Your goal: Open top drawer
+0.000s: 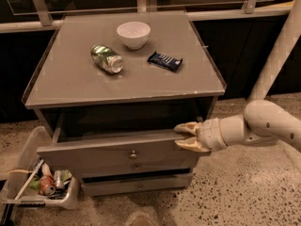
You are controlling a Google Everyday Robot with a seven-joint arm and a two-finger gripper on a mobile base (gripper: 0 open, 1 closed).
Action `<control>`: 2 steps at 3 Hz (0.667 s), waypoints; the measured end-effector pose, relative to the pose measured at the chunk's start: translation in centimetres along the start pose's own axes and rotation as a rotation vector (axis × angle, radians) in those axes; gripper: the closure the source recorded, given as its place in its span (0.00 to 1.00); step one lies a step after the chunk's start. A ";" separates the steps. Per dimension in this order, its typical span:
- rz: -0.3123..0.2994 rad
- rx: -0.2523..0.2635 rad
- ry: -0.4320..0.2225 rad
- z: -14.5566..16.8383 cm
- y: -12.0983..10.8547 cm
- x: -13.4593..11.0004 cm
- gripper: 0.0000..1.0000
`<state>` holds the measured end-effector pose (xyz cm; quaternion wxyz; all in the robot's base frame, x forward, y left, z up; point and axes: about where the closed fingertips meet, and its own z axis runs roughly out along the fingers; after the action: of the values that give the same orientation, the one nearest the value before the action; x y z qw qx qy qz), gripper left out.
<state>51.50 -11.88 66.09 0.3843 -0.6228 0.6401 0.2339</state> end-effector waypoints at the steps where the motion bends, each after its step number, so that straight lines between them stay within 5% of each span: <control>1: 0.000 0.000 0.000 0.0 0.0 0.0 0.82; 2: 0.000 0.000 0.000 0.0 0.0 0.0 0.58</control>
Offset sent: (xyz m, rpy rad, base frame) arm 0.0000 0.0000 0.0000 0.0000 0.0000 0.0000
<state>51.50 -11.88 66.09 0.3843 -0.6228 0.6401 0.2340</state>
